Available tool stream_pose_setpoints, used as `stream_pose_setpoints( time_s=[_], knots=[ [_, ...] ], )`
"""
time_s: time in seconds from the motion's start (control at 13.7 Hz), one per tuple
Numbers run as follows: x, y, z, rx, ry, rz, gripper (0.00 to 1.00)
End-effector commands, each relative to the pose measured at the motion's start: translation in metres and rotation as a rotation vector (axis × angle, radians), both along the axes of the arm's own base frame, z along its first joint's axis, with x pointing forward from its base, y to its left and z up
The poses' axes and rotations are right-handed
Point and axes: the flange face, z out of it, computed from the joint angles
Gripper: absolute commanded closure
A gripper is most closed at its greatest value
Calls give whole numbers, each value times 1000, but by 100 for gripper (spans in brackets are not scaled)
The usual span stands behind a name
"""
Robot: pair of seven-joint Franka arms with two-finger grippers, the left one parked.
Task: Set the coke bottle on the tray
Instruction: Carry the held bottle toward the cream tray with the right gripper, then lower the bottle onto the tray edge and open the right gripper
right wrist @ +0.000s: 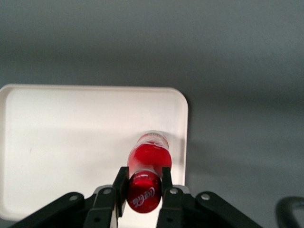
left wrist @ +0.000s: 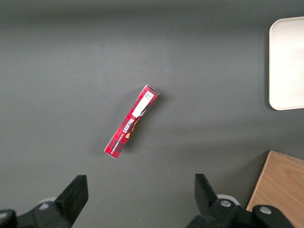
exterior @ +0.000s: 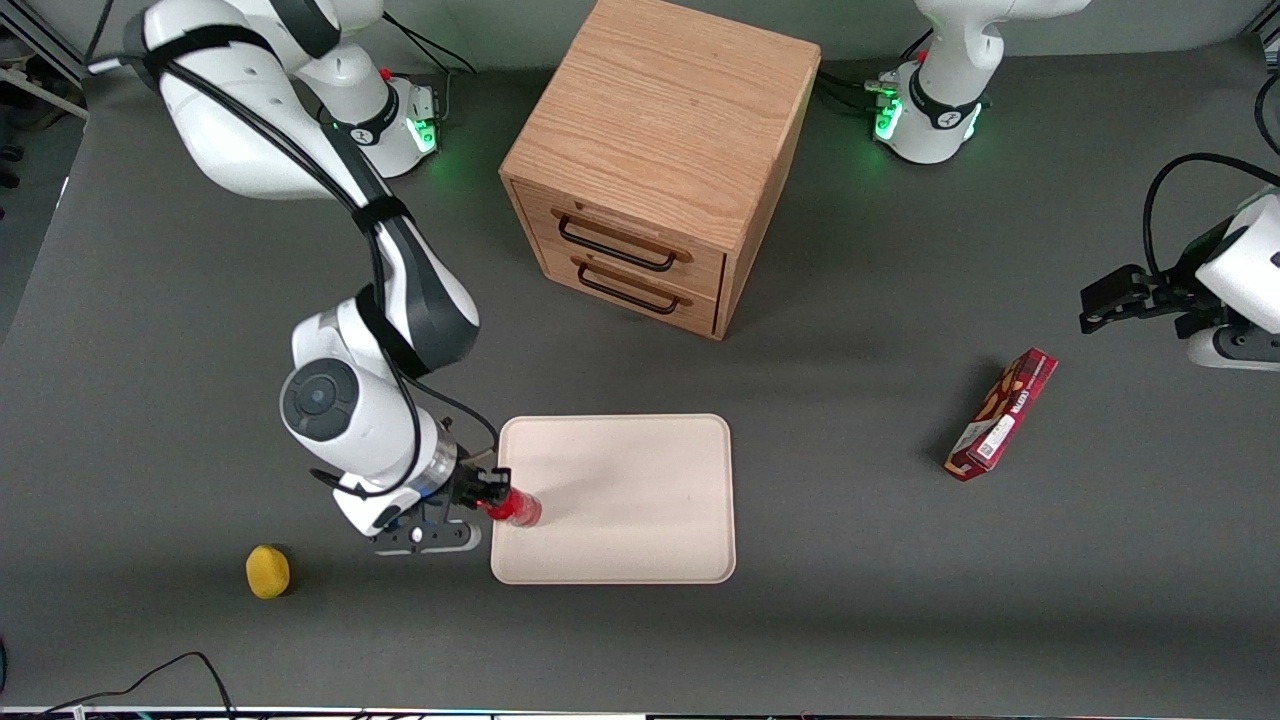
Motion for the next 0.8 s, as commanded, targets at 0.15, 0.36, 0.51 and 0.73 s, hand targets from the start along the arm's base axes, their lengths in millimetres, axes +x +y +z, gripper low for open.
stream_pose_setpoints(
  time_s=[0.15, 0.36, 0.51, 0.73],
  knots=[
    [11, 20, -7, -6, -70, -30, 100],
    [13, 13, -5, -13, -67, -35, 100],
    [13, 9, 0, -27, -65, -35, 100],
    [13, 6, -8, -43, -52, -39, 100]
  ],
)
